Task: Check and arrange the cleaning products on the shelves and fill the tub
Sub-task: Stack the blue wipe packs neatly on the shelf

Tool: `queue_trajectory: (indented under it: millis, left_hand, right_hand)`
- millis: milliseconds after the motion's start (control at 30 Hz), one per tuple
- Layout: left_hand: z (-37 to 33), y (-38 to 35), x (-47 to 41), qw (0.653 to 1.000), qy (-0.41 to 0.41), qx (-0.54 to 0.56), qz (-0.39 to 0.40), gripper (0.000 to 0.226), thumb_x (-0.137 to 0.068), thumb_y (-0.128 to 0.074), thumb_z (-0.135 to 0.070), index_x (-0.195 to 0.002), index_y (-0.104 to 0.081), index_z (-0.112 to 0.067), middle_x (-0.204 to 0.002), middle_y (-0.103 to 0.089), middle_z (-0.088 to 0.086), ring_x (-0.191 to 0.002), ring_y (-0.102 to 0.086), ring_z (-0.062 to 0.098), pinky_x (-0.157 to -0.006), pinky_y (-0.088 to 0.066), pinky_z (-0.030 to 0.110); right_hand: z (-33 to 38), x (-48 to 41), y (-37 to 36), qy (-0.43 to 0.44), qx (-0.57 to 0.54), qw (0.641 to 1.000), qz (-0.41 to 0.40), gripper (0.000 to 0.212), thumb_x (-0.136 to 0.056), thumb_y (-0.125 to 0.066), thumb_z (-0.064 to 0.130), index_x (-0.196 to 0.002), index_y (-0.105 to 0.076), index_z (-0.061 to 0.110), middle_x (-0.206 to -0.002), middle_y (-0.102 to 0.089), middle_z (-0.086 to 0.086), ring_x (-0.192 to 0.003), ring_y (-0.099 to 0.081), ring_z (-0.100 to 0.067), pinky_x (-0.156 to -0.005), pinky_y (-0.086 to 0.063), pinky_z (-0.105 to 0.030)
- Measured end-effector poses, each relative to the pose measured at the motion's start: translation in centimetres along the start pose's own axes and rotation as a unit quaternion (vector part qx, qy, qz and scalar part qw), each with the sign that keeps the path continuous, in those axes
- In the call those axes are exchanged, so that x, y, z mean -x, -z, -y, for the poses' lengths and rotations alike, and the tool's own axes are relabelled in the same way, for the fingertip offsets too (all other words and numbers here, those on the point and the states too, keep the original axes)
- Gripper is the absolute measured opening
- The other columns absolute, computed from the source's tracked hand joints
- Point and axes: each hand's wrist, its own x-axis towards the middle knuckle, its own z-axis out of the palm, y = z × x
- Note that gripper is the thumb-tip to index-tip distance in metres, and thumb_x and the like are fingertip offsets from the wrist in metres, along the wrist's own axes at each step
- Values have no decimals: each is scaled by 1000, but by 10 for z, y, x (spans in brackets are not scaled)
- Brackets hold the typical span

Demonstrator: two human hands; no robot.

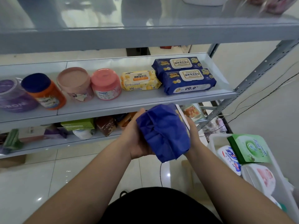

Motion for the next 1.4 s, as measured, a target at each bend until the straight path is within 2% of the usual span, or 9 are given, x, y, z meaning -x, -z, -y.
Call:
queue_trajectory:
  millis: [133,267,333,433,633,867,1100,1233,1400]
  left_hand:
    - [-4,7,2,991,-133,7,-23,77,-87,-33,-82,-121,-67,-21,-120,-74,9,-101,-75,29,-91,-55,49]
    - [-2,27,-9,957,-255,-81,-109,84,-62,-86,-49,-135,-48,-29,-126,-71,6,-99,-75,24,-74,-64,41]
    - [-3,33,-8,962,-231,-48,-138,72,-69,-79,-35,-135,-49,-29,-119,-75,8,-89,-77,26,-69,-64,44]
    - [-4,51,-5,977,-157,16,-142,46,-87,-65,-40,-128,-60,-19,-107,-78,10,-80,-77,32,-66,-62,50]
    - [10,81,-9,981,-98,69,-153,44,-87,-61,-48,-118,-64,-17,-102,-77,12,-77,-76,34,-63,-62,46]
    - [-11,82,-13,958,-197,-10,-210,40,-91,-67,-44,-125,-59,-23,-106,-78,5,-84,-77,28,-64,-63,46]
    - [-39,80,-20,935,-253,-96,-227,36,-99,-61,-30,-134,-52,-26,-119,-72,3,-102,-72,25,-80,-60,45]
    - [-45,77,-29,925,-276,-183,-188,48,-90,-69,-25,-136,-55,-30,-123,-72,1,-108,-71,23,-72,-59,37]
    - [-57,38,-54,908,-289,-249,-173,75,-67,-80,-45,-137,-53,-37,-123,-72,-3,-108,-72,29,-89,-56,65]
  right_hand:
    - [17,-4,12,42,-73,996,-30,49,-99,-52,47,-134,-64,14,-126,-71,-12,-113,-68,-31,-93,-57,-44]
    - [34,3,18,106,-13,993,-45,50,-95,-64,41,-140,-55,21,-119,-75,-9,-116,-69,-33,-82,-61,-51]
    - [38,7,20,133,27,990,-25,54,-93,-68,41,-142,-51,25,-127,-70,-10,-119,-66,-32,-79,-61,-54]
    - [49,16,13,140,72,988,5,28,-101,-56,44,-120,-63,24,-113,-73,-6,-115,-66,-27,-84,-61,-57]
    - [60,20,2,136,139,981,22,33,-107,-47,42,-123,-60,18,-103,-78,-2,-95,-77,-19,-75,-63,-51]
    - [46,12,5,107,205,973,-6,30,-91,-71,43,-112,-56,26,-120,-66,-4,-116,-67,-28,-81,-63,-49]
    - [34,-11,7,116,179,976,-39,19,-97,-69,26,-109,-55,17,-115,-72,-9,-113,-70,-37,-91,-60,-57]
    - [42,-18,9,149,186,970,-53,16,-100,-66,24,-107,-56,16,-115,-71,-8,-108,-72,-32,-83,-62,-51]
    - [82,-38,21,168,207,962,-66,18,-99,-66,31,-111,-59,21,-120,-71,-6,-109,-72,-26,-89,-61,-53]
